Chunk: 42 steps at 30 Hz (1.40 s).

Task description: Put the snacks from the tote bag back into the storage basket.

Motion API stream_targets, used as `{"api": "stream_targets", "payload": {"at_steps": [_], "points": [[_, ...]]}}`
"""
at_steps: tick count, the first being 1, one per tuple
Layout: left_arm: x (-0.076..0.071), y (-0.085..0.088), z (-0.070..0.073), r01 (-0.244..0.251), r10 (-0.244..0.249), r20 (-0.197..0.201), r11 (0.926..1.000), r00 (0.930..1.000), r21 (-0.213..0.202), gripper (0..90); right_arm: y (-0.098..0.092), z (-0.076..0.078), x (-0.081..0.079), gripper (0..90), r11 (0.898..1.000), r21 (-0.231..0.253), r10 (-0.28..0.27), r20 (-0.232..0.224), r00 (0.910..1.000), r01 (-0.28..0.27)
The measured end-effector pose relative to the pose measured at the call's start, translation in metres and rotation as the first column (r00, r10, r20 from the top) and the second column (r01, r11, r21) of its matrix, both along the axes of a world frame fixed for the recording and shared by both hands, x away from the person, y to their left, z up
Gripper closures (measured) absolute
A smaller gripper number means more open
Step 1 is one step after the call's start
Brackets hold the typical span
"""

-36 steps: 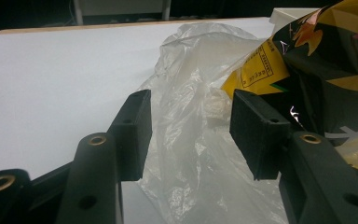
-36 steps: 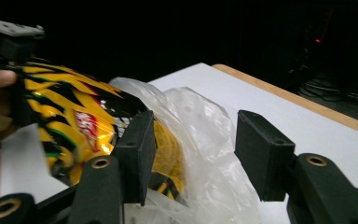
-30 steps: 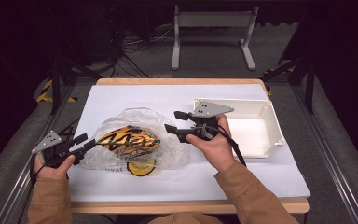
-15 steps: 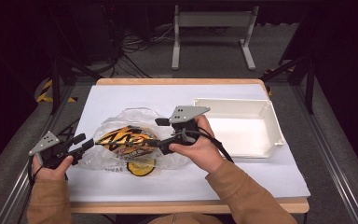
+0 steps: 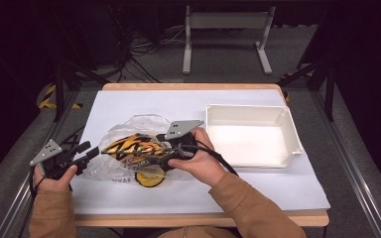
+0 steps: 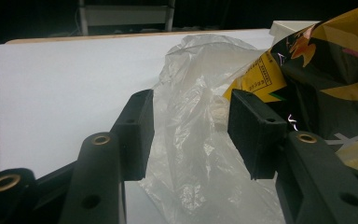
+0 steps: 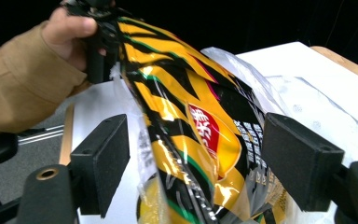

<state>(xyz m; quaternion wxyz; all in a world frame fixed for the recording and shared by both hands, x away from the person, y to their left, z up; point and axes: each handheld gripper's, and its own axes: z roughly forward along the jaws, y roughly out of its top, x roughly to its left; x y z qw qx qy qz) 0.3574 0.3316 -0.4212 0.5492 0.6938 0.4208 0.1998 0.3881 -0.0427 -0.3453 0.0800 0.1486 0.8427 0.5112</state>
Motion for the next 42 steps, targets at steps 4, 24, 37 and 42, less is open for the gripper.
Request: {"api": "stream_targets", "payload": {"at_steps": [4, 24, 37, 42], "points": [[0.0, 0.0, 0.0, 0.001, -0.001, 0.0, 1.0, 1.0, 0.001, 51.2, 0.002, -0.003, 0.002, 25.6, 1.0, -0.007, -0.002, -0.003, 1.0, 0.002], [0.0, -0.001, 0.0, 0.006, -0.006, 0.003, 1.0, 1.0, 0.003, 51.2, 0.002, 0.002, 0.022, 80.0, 0.998, -0.058, 0.022, 0.066, 0.9976, -0.018], [0.0, -0.001, 0.0, 0.007, -0.007, 0.009, 1.0, 0.9999, 0.0, 51.2, 0.007, 0.023, 0.03, 83.8, 0.999, -0.026, 0.028, 0.039, 0.9989, -0.027], [0.0, -0.006, 0.0, 0.018, -0.019, 0.011, 0.9996, 0.9998, 0.022, 51.3, 0.005, 0.032, 0.032, 85.0, 1.0, 0.01, 0.022, 0.025, 0.9994, -0.022]]}}
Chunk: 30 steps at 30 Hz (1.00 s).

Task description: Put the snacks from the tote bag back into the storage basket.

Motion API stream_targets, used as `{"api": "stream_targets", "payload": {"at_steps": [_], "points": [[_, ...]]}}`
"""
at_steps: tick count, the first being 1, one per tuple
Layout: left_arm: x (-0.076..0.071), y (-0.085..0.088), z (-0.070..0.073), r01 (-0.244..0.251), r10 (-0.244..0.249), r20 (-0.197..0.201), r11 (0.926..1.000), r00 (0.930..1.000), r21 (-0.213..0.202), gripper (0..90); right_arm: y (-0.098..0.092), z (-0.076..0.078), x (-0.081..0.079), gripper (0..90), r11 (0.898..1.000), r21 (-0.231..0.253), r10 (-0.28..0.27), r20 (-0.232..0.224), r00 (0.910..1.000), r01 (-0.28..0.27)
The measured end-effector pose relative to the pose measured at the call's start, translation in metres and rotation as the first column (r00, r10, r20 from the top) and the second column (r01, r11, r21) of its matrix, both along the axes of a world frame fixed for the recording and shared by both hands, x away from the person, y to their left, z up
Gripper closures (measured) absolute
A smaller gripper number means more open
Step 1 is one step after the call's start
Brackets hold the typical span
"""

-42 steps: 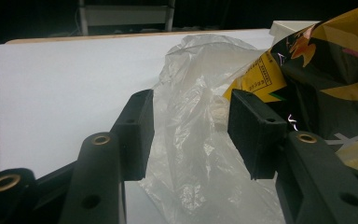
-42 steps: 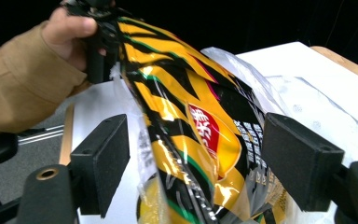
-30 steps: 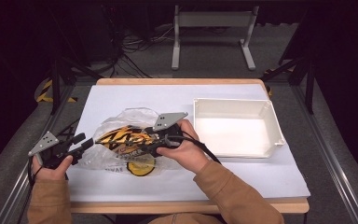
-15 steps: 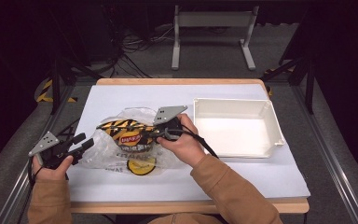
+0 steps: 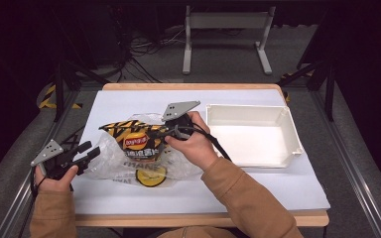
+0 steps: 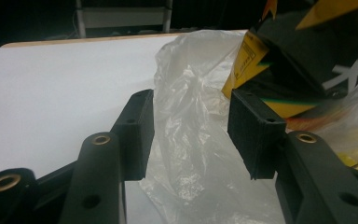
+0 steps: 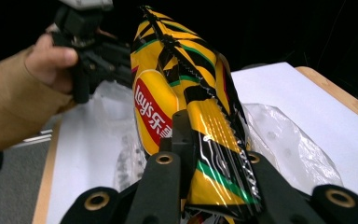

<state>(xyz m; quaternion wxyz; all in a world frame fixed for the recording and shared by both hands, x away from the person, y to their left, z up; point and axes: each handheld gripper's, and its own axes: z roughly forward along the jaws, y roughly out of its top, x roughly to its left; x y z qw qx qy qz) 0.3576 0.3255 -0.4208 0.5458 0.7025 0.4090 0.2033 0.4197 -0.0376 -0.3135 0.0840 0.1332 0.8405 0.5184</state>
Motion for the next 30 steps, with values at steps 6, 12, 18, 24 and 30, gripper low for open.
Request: {"api": "stream_targets", "payload": {"at_steps": [6, 12, 18, 24, 30], "points": [[0.002, -0.007, -0.001, 0.02, -0.02, -0.008, 0.9993, 0.9998, 0.031, 52.1, -0.003, 0.009, 0.001, 87.4, 0.999, 0.05, 0.007, -0.02, 0.9998, -0.006], [0.005, -0.013, -0.005, 0.042, -0.04, -0.027, 0.9975, 0.9988, 0.058, 54.8, -0.007, 0.02, 0.001, 88.1, 0.994, 0.108, 0.019, -0.022, 0.9996, -0.016], [0.009, -0.02, -0.008, 0.066, -0.06, -0.061, 0.9929, 0.9963, 0.098, 56.1, -0.01, 0.026, 0.001, 88.5, 0.985, 0.169, 0.03, -0.025, 0.9993, -0.025], [0.011, -0.024, -0.011, 0.077, -0.069, -0.074, 0.9909, 0.9949, 0.111, 56.1, -0.011, 0.035, 0.0, 88.9, 0.979, 0.202, 0.043, -0.019, 0.9989, -0.038], [0.009, -0.021, -0.008, 0.069, -0.063, -0.058, 0.9929, 0.9963, 0.097, 53.3, -0.015, 0.048, 0.0, 89.1, 0.972, 0.228, 0.052, -0.012, 0.9986, -0.048]]}}
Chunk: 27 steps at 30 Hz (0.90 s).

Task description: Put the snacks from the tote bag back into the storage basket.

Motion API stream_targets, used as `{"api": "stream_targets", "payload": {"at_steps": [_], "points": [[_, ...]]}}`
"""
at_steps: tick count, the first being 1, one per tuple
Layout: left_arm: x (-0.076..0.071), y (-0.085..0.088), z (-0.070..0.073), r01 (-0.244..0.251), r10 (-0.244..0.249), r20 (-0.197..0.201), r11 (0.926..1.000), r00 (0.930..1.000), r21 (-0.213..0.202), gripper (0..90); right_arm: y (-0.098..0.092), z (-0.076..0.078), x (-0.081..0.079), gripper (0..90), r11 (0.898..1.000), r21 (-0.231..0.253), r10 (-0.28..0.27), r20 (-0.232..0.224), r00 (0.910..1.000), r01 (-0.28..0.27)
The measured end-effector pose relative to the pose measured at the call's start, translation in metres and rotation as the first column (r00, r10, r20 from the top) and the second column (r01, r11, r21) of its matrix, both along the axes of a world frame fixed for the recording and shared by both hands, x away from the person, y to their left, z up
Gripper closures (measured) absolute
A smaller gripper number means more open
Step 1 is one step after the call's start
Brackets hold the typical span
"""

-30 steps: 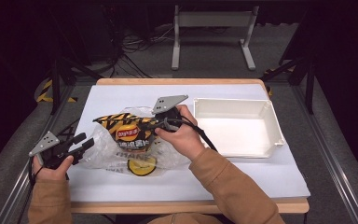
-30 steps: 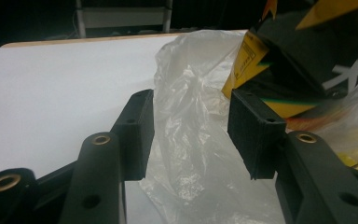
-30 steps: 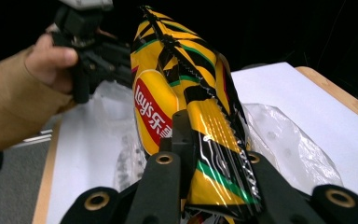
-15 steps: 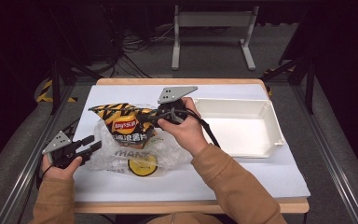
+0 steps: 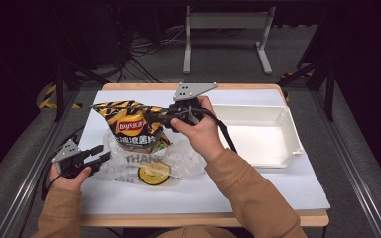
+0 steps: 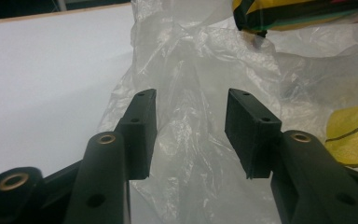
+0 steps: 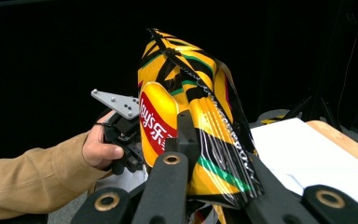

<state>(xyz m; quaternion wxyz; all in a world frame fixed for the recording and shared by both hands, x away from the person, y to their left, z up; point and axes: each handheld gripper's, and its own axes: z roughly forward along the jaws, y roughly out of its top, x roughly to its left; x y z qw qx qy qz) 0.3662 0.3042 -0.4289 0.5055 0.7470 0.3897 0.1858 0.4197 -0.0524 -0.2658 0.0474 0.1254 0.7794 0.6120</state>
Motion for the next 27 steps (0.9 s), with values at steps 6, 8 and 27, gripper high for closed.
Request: {"api": "stream_targets", "payload": {"at_steps": [6, 8, 27], "points": [[-0.004, 0.006, 0.005, -0.019, 0.02, 0.025, 0.9995, 0.9995, -0.026, 45.5, -0.004, 0.015, -0.002, 89.2, 1.0, 0.008, 0.001, 0.024, 0.9997, -0.001], [-0.005, 0.005, 0.005, -0.019, 0.02, 0.032, 0.9996, 0.9993, -0.021, 45.5, -0.005, 0.021, -0.002, 89.2, 1.0, 0.004, -0.003, 0.03, 0.9995, 0.003], [-0.011, 0.016, 0.011, -0.063, 0.066, 0.057, 0.9963, 0.9962, -0.058, 42.3, -0.047, 0.059, -0.005, 89.2, 0.999, 0.014, -0.05, 0.072, 0.9962, 0.049]]}}
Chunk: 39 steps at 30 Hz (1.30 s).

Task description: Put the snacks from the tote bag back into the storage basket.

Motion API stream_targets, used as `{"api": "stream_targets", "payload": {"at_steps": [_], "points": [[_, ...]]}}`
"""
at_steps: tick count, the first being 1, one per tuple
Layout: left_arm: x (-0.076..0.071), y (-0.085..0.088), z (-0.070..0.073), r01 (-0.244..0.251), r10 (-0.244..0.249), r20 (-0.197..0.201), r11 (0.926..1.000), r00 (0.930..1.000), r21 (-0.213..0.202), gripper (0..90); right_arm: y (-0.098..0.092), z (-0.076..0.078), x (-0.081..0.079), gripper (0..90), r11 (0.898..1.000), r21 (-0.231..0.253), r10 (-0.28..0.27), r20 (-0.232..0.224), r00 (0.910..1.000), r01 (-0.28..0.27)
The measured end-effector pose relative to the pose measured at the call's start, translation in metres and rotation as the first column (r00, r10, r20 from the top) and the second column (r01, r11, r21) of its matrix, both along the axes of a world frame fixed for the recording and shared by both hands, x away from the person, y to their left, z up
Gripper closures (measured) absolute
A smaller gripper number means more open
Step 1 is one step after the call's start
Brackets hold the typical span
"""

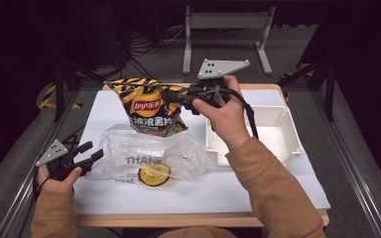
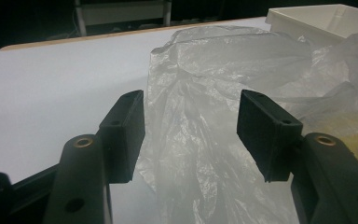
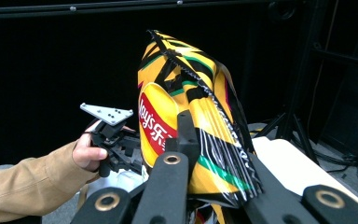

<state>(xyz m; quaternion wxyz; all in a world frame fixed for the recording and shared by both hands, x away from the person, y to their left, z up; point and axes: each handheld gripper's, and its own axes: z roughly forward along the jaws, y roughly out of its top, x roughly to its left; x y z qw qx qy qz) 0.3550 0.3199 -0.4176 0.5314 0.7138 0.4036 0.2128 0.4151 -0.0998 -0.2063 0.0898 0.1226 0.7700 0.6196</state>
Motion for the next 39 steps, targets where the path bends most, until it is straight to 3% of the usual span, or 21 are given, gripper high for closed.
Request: {"api": "stream_targets", "payload": {"at_steps": [17, 39], "points": [[-0.003, 0.002, 0.003, 0.003, -0.003, 0.014, 1.0, 0.9999, 0.005, 41.9, -0.045, 0.011, 0.001, 89.1, 0.997, -0.032, -0.075, 0.006, 0.9972, 0.075], [-0.004, 0.005, 0.002, -0.013, 0.014, 0.008, 0.9999, 0.9999, -0.003, 42.2, -0.118, 0.016, 0.007, 89.1, 0.977, -0.054, -0.21, -0.033, 0.9771, 0.208]]}}
